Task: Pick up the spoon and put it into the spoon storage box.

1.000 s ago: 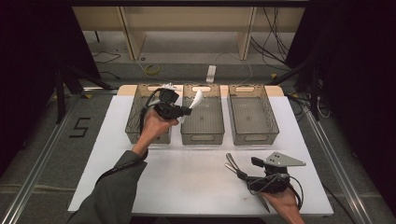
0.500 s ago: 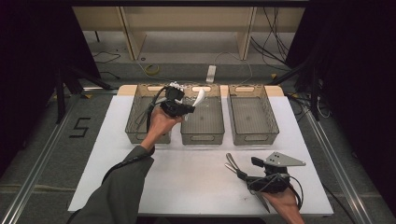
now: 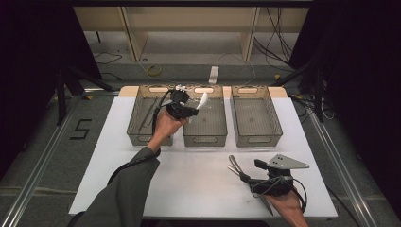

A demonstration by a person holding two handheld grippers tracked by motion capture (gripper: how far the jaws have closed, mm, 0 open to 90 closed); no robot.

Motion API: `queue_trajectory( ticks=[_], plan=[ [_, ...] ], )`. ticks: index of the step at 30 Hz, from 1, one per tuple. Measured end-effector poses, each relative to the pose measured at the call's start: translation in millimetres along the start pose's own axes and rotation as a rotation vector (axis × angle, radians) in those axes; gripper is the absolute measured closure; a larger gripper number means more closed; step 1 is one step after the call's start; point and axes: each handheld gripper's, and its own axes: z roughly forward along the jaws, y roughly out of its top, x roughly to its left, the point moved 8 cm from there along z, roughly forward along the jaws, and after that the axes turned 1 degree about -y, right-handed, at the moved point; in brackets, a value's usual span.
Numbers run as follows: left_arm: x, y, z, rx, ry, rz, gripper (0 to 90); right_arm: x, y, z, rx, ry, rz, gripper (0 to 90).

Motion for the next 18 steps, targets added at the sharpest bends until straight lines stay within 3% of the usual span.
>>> queue_trajectory(
  ticks=[13, 18],
  plan=[
    [2.6, -7.0, 16.2, 0.014, -0.010, -0.033, 83.6, 0.3, -0.5, 0.0, 0.006, -0.001, -0.004, 25.2],
    [2.2, -1.2, 12.3, -0.012, -0.023, -0.049, 69.1, 0.4, -0.4, -0.3, 0.005, 0.000, -0.003, 25.2]
  ],
)
